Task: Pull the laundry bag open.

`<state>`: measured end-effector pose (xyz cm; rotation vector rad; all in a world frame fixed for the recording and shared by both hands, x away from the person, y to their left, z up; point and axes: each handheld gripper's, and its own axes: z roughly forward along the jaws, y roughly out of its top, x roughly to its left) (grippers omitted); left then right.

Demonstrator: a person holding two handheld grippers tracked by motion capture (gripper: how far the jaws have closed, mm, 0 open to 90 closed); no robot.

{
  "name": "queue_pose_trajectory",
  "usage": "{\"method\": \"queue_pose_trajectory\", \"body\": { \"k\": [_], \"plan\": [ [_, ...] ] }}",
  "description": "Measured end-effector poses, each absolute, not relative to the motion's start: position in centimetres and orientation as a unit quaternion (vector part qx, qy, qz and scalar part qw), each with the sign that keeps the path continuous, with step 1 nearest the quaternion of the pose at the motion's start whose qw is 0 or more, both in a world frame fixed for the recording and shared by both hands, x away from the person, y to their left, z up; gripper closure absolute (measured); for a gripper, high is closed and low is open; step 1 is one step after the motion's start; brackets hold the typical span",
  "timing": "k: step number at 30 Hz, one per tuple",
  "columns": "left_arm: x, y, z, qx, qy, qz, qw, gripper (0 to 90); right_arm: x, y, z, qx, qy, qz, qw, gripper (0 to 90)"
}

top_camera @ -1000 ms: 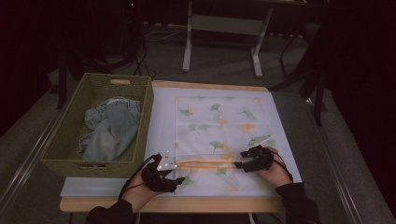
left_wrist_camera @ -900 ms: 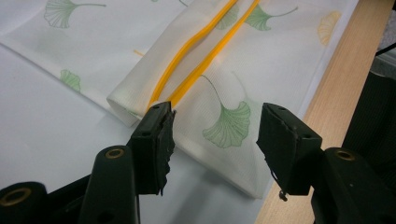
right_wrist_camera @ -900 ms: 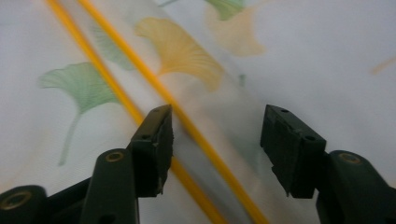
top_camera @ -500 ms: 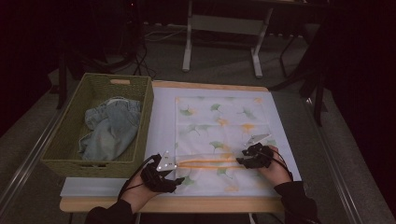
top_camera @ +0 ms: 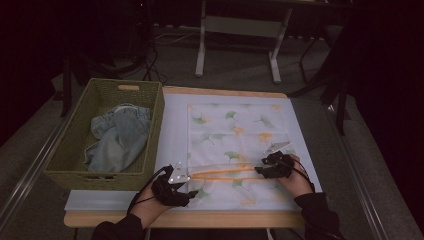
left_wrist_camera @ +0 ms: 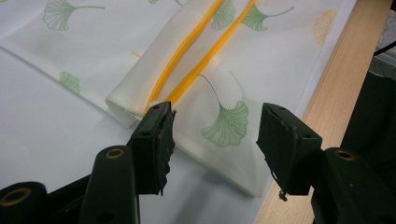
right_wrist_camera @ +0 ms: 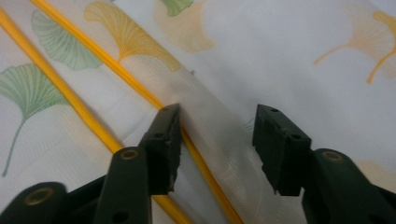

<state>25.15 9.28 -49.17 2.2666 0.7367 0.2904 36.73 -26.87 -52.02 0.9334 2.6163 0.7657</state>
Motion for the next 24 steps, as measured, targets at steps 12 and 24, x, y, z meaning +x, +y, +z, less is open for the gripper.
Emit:
{"method": "queue_pose_trajectory", "body": {
  "k": [12,24],
  "plan": [
    [25.1,9.3,-49.2,0.879,0.286,0.112,0.365,45.1,36.3,-26.7,-50.5,0.324,0.898,0.275,0.116,88.5],
    [25.0,9.3,-48.9,0.879,0.281,0.116,0.367,45.1,34.8,-26.5,-46.7,0.303,0.891,0.308,0.141,89.0]
  ]
}}
